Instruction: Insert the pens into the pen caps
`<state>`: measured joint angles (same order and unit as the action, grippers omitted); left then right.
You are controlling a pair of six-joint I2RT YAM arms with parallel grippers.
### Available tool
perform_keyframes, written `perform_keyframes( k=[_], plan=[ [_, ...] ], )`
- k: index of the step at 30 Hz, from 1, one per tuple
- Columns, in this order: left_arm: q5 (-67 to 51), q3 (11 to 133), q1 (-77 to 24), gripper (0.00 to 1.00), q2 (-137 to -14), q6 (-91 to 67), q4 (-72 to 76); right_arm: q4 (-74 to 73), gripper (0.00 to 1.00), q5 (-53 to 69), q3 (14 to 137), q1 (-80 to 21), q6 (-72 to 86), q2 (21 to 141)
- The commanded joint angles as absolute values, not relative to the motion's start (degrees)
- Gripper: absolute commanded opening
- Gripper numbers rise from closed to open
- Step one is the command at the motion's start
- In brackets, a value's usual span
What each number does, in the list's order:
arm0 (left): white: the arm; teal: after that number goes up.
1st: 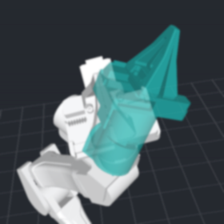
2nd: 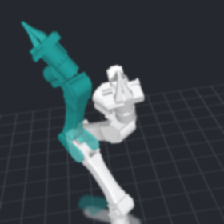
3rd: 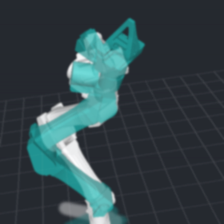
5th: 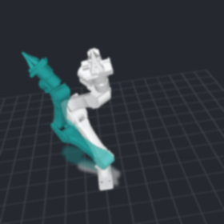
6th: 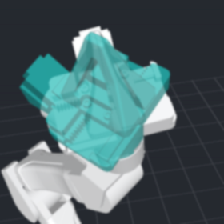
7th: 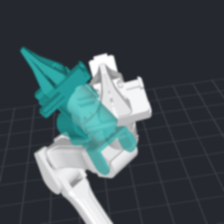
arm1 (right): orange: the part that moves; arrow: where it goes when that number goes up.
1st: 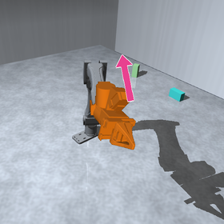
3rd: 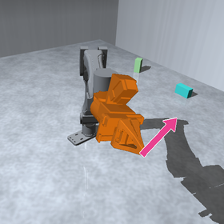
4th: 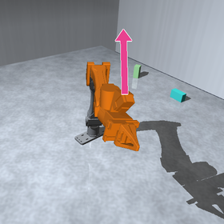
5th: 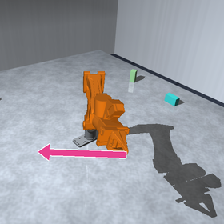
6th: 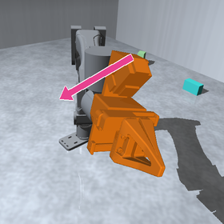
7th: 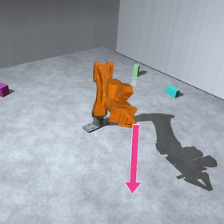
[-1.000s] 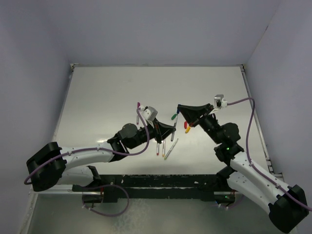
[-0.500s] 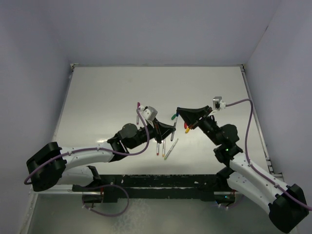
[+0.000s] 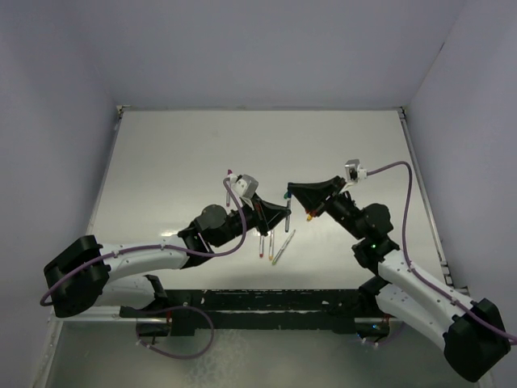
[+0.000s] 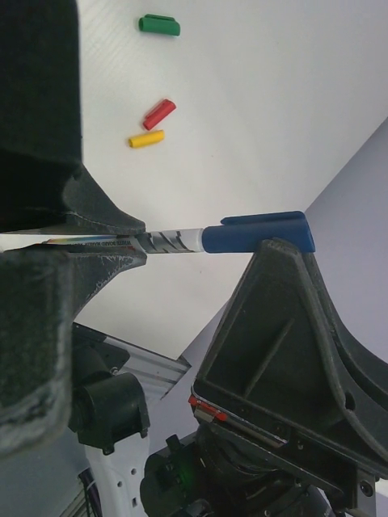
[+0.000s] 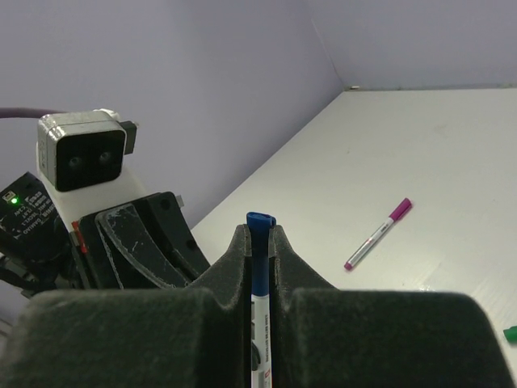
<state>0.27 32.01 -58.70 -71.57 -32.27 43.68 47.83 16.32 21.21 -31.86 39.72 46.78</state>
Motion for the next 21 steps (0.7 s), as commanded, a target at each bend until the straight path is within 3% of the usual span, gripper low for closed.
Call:
perform_keyframes(
  k=[1, 21],
  plan=[
    [1.66, 34.85, -59.11, 0.0, -69.05, -32.52, 51.25, 46.1, 0.0, 20.82, 20.56, -32.7, 39.3, 46.9],
    [10.45, 38.57, -58.38, 0.0, -66.98, -23.86, 56.2, 30.55, 0.0, 14.06, 19.39, -39.26, 34.13, 47.69]
  ],
)
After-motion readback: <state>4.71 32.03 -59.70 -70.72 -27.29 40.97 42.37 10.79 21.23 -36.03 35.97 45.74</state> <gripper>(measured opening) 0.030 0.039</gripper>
